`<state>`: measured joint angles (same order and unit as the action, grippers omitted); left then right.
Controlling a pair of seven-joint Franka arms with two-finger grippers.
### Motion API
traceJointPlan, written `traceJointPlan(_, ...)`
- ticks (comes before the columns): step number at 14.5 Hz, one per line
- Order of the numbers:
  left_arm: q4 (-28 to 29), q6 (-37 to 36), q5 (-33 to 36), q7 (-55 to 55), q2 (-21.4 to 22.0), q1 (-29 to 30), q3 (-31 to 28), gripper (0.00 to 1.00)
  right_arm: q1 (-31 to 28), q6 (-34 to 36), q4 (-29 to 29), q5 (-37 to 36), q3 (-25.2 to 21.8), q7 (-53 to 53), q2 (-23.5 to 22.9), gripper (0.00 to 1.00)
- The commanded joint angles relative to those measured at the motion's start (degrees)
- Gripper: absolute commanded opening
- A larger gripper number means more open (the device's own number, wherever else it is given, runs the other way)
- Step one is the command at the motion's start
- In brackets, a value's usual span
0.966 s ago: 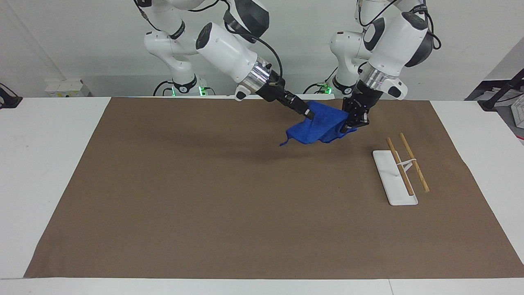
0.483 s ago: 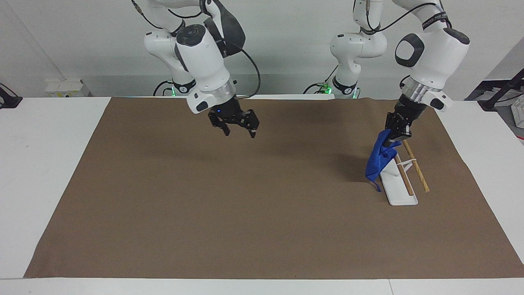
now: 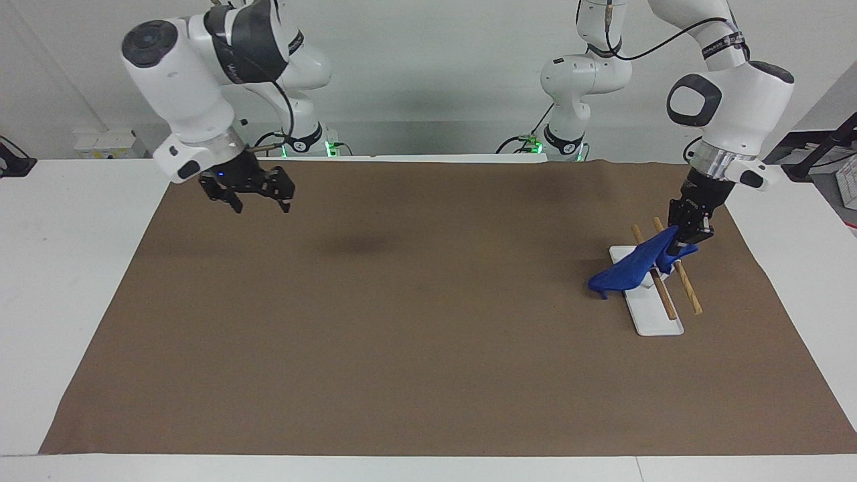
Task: Right arm passes towel to left arm to hang
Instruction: 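Drape the towel over the wooden rods with the left gripper and release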
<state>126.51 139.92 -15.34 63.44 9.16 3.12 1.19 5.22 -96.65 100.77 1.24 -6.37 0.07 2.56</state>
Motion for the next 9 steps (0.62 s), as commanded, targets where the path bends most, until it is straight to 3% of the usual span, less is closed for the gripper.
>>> traceJointPlan(1, -6.2, 0.0, -0.9, -8.6, -3.6, 3.4, 0.3, 0.01, 1.3, 1.6, -3.1, -3.3, -3.8, -4.5, 0.0, 1.0)
traceJointPlan(3, -9.2, -0.3, -0.8, -13.7, -5.1, 4.8, 0.2, 0.01, 1.2, 4.2, -5.1, -3.6, -3.9, -4.5, 0.0, 1.0)
traceJointPlan(9, -5.2, 0.0, -0.6, -20.6, -4.0, 9.0, 0.0, 0.03, 1.1, 7.5, -6.2, -2.9, -3.5, -3.8, -0.3, 1.0)
